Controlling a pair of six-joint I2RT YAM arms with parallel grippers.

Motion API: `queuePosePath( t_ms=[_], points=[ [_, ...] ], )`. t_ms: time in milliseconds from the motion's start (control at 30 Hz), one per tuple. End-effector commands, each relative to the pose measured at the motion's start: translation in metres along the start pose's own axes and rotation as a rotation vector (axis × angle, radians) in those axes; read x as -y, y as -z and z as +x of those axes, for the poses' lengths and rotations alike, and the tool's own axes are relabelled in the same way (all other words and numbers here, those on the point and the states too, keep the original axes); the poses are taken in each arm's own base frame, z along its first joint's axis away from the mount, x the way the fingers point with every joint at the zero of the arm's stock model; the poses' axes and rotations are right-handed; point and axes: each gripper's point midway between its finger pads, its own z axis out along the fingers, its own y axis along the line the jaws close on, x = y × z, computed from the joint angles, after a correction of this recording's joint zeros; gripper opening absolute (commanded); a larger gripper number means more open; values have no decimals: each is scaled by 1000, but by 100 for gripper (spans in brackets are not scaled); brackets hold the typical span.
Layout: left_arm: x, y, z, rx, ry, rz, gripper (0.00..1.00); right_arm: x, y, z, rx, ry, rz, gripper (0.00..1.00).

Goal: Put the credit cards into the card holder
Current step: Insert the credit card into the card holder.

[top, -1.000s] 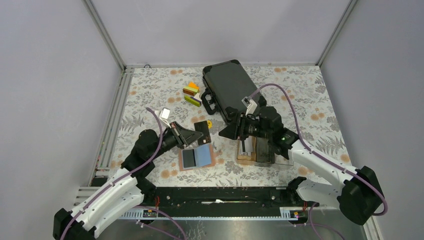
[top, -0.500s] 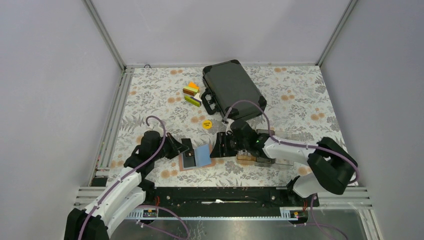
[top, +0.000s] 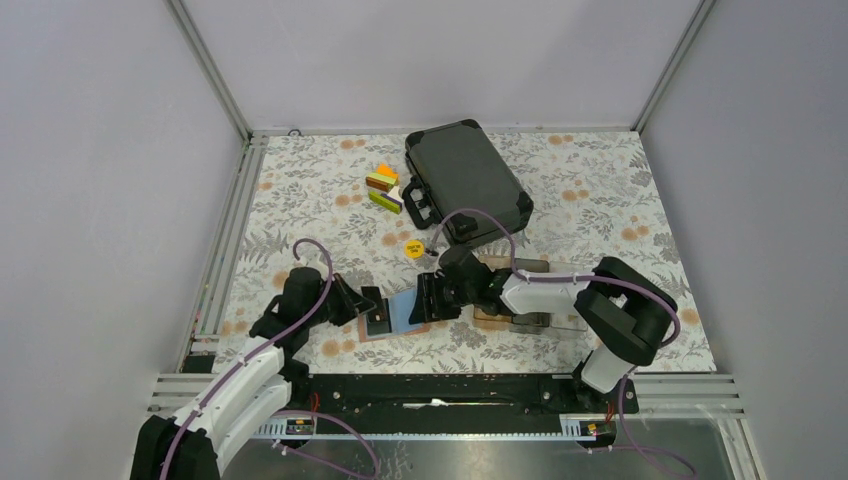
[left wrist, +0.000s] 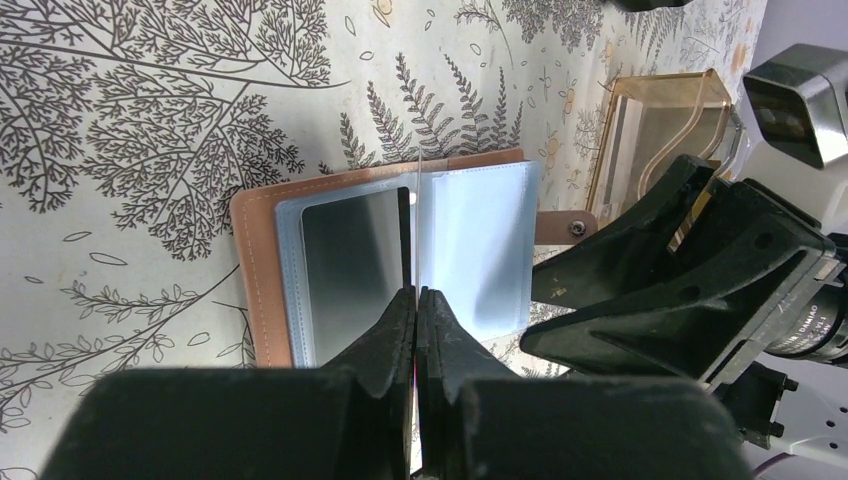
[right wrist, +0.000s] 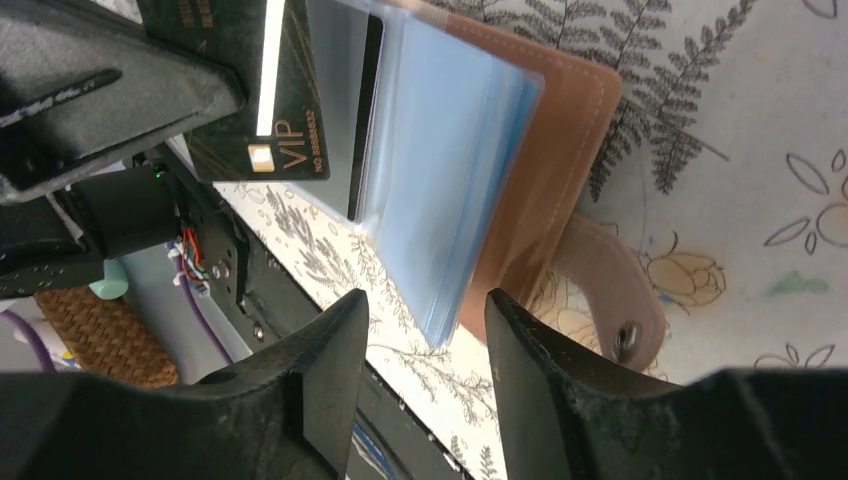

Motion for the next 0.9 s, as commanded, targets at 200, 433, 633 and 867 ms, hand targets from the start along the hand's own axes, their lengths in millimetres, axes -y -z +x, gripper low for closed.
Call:
queuePosePath(
  t_ms=[200, 433, 633, 867],
  points=[
    [5, 2, -2, 18, -13, 42, 0, 1, -20, -23, 64, 23, 77, 44],
    [6, 2, 1, 10, -14, 60, 0, 27, -19, -16, 51, 7, 207, 35],
    [18, 2, 6, -28, -28, 133, 0, 35, -20, -12, 39, -11, 240, 31],
    [20, -1, 8, -32, -13, 163, 0, 45, -19, -6, 35, -25, 271, 29]
  ],
)
